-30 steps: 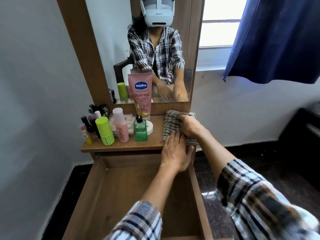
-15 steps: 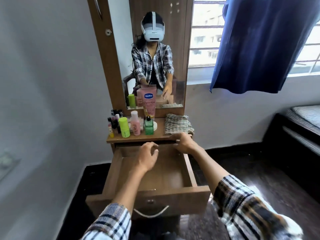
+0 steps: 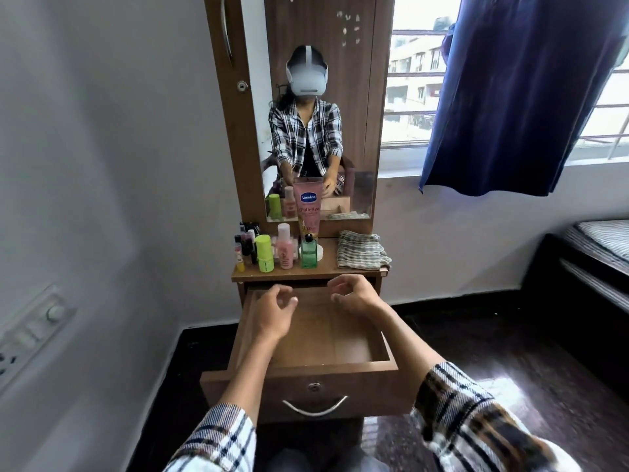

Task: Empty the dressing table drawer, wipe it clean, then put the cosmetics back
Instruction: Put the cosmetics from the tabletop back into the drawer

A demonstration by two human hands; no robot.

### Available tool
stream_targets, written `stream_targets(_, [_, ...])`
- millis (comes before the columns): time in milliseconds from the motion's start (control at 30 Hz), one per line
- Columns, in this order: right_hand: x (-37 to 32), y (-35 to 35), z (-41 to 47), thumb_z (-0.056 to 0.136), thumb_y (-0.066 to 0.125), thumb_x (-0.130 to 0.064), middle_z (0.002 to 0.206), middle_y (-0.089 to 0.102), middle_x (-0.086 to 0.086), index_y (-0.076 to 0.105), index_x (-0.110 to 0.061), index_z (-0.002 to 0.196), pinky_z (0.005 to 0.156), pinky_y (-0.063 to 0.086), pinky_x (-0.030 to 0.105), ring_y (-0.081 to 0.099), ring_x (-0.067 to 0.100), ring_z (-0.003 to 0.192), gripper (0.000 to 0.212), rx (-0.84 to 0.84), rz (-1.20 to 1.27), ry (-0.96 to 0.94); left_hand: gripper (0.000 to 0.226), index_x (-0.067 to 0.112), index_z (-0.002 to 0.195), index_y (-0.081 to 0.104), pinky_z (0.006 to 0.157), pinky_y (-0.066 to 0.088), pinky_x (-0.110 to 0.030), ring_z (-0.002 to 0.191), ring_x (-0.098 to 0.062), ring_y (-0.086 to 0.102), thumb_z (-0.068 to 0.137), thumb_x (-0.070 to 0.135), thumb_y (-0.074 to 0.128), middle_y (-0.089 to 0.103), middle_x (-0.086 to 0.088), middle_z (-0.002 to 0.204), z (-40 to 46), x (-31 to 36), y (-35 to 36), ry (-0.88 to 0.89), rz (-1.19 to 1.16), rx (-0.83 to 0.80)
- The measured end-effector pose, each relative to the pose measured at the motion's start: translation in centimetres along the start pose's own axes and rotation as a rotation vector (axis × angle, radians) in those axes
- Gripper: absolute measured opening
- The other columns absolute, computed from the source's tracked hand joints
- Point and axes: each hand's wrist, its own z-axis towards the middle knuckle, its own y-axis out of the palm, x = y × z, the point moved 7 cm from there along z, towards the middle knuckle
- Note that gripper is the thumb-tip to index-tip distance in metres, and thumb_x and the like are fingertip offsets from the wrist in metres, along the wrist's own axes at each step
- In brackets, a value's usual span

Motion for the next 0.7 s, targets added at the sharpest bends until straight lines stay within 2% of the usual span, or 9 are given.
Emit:
stream_targets(133, [-0.3, -0.7, 2.1, 0.084, 0.063, -0.002, 0.091, 0.063, 0.001, 0.067, -0.011, 0.107, 0.051, 0.044, 0.005, 0.058, 0.011, 0.077, 0.025, 0.048, 0.039, 0.005, 0.019, 0.015, 0.107, 0.061, 0.072, 0.041, -0.022, 0.087, -0.008, 0.054, 0.089, 0.02, 0.061, 0.064, 0.001, 0.103, 1.8, 0.0, 0.3, -0.028, -0.084, 0.047])
stream_targets(233, [-0.7, -1.4, 4.5, 0.086, 0.058, 0.003, 0.086, 0.06, 0.003, 0.065, -0.005, 0.108, 0.054, 0.046, 0.012, 0.055, 0.01, 0.066, 0.025, 0.052, 0.123, 0.026, 0.024, 0.009, 0.112, 0.059, 0.072, 0.038, -0.019, 0.089, -0.009, 0.054, 0.088, 0.015, 0.062, 0.062, -0.001, 0.108, 2.9, 0.0, 0.7, -0.05, -0.146, 0.13])
stream_targets(333, [-1.1, -1.7, 7.3, 0.085, 0.056, 0.006, 0.084, 0.059, 0.004, 0.065, -0.003, 0.107, 0.06, 0.048, 0.023, 0.053, 0.009, 0.062, 0.026, 0.093, 0.178, 0.04, 0.028, 0.006, 0.114, 0.057, 0.076, 0.044, -0.021, 0.098, -0.016, 0.058, 0.087, 0.011, 0.063, 0.062, -0.008, 0.116, 4.4, -0.5, 1.3, -0.066, -0.218, 0.213])
stream_targets(433, [-1.0, -1.6, 9.9, 0.086, 0.054, 0.007, 0.075, 0.056, -0.001, 0.064, -0.002, 0.107, 0.054, 0.048, 0.024, 0.051, 0.01, 0.057, 0.025, 0.121, 0.228, 0.043, 0.028, 0.007, 0.115, 0.057, 0.079, 0.046, -0.023, 0.104, -0.018, 0.059, 0.088, 0.013, 0.062, 0.061, -0.008, 0.117, 5.9, -0.8, 2.1, -0.077, -0.211, 0.264])
stream_targets(500, [-0.9, -1.9, 11.6, 0.086, 0.054, 0.006, 0.074, 0.056, -0.001, 0.064, -0.003, 0.106, 0.051, 0.046, 0.025, 0.05, 0.01, 0.056, 0.024, 0.159, 0.252, 0.041, 0.027, 0.006, 0.114, 0.058, 0.077, 0.043, -0.02, 0.099, -0.017, 0.059, 0.088, 0.013, 0.062, 0.063, -0.007, 0.113, 7.1, -0.4, 2.7, -0.037, -0.208, 0.292])
stream_targets(600, [-0.6, -2.1, 14.4, 0.084, 0.06, 0.003, 0.076, 0.058, -0.002, 0.065, -0.007, 0.106, 0.056, 0.047, 0.018, 0.052, 0.008, 0.059, 0.024, 0.23, 0.283, 0.032, 0.025, 0.005, 0.11, 0.059, 0.073, 0.042, -0.013, 0.091, -0.013, 0.058, 0.086, 0.011, 0.065, 0.064, -0.005, 0.105, 8.7, 0.9, 3.9, 0.031, -0.272, 0.307])
stream_targets(633, [-0.5, -2.1, 15.5, 0.084, 0.062, 0.002, 0.077, 0.058, -0.003, 0.065, -0.006, 0.108, 0.06, 0.048, 0.018, 0.053, 0.008, 0.062, 0.025, 0.247, 0.3, 0.035, 0.026, 0.006, 0.109, 0.059, 0.075, 0.043, -0.014, 0.09, -0.011, 0.058, 0.085, 0.01, 0.066, 0.063, -0.002, 0.103, 9.3, 1.3, 4.3, 0.054, -0.285, 0.319])
stream_targets(700, [-0.4, -1.8, 17.5, 0.083, 0.067, -0.002, 0.082, 0.061, -0.001, 0.063, -0.004, 0.112, 0.075, 0.052, 0.027, 0.057, 0.013, 0.075, 0.03, 0.257, 0.316, 0.04, 0.033, 0.008, 0.11, 0.059, 0.079, 0.049, -0.023, 0.091, -0.01, 0.057, 0.08, 0.011, 0.071, 0.061, 0.003, 0.101, 10.0, 1.8, 5.2, 0.106, -0.279, 0.348])
